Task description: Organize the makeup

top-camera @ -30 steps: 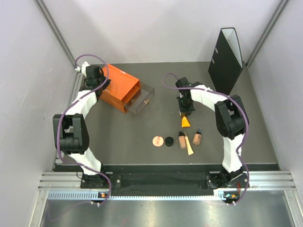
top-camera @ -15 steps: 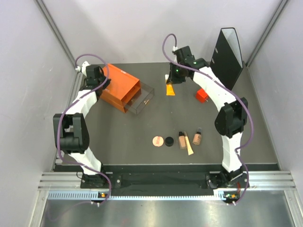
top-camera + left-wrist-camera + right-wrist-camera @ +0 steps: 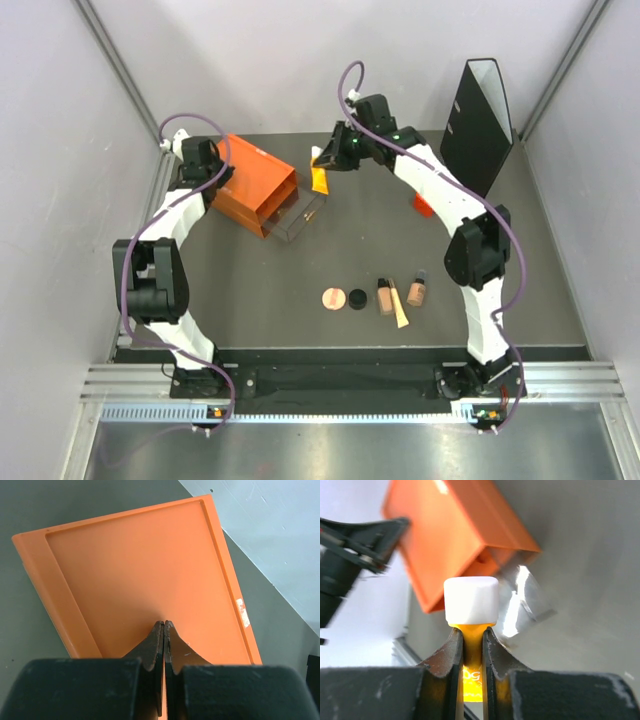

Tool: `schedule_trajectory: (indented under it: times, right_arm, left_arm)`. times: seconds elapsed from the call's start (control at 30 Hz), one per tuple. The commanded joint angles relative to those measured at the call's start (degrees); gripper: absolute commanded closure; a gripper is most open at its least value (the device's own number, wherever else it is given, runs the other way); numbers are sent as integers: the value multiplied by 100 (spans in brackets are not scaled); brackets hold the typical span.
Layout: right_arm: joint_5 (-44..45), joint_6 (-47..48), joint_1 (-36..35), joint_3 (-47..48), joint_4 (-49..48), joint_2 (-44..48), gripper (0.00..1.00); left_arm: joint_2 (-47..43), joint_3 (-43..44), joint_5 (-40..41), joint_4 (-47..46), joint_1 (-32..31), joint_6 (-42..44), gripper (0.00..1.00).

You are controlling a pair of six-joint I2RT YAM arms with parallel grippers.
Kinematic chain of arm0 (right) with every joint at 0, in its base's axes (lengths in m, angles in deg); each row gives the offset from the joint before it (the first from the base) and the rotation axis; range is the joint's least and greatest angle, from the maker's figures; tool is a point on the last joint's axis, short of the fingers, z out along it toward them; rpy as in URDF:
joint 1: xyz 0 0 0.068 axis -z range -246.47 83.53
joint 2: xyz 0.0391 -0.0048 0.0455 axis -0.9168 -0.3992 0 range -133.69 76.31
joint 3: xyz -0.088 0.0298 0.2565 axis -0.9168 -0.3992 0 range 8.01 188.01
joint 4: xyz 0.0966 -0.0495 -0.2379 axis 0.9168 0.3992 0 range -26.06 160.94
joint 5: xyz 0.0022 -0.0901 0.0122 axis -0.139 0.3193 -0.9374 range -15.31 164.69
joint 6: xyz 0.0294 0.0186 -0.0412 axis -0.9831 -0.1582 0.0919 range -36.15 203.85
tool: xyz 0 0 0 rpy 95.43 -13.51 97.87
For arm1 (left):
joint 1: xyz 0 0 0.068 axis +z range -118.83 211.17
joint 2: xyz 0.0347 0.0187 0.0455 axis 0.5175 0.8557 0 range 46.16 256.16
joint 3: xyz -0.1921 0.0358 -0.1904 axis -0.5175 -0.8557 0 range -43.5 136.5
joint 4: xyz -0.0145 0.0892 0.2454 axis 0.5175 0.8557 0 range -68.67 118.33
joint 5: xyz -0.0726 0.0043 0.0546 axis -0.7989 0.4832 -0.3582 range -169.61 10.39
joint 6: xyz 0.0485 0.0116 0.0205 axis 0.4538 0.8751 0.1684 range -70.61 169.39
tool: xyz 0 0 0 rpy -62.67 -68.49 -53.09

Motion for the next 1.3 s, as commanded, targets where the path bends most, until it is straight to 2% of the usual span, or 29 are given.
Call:
schedule_trajectory:
  times: [0.0, 0.2, 0.4, 0.53, 0.63, 0.73, 1.03, 1.17, 1.27]
  right_arm:
    - [-414, -708, -216, 521, -878, -338, 100]
    - [-686, -1324, -401, 531, -1335, -681, 100]
    - [-906, -1737, -463, 381, -1634, -858, 95]
    - [-863, -1825, -454, 390, -1250, -876, 65]
    - [-801, -1825, -437, 372, -1011, -832, 49]
    - [-958, -1886, -445, 372, -1010, -876, 42]
    - [-757, -1537, -270, 364, -835, -394, 40]
    - [-468, -878, -7, 381, -143, 20, 39]
    - [-134, -114, 178, 416, 1175, 266, 39]
  left_arm:
    - [453, -158, -172, 968, -47, 73, 100]
    - [480, -96, -198, 950, -47, 72, 100]
    - [497, -70, -225, 942, -39, 55, 100]
    - [532, -52, -225, 933, -47, 55, 100]
    - [559, -8, -216, 941, -39, 64, 100]
    - [594, 27, -225, 932, -47, 64, 100]
    - [603, 36, -216, 959, -39, 81, 100]
    - [620, 27, -181, 976, -39, 99, 100]
    - [620, 62, -137, 976, -39, 134, 100]
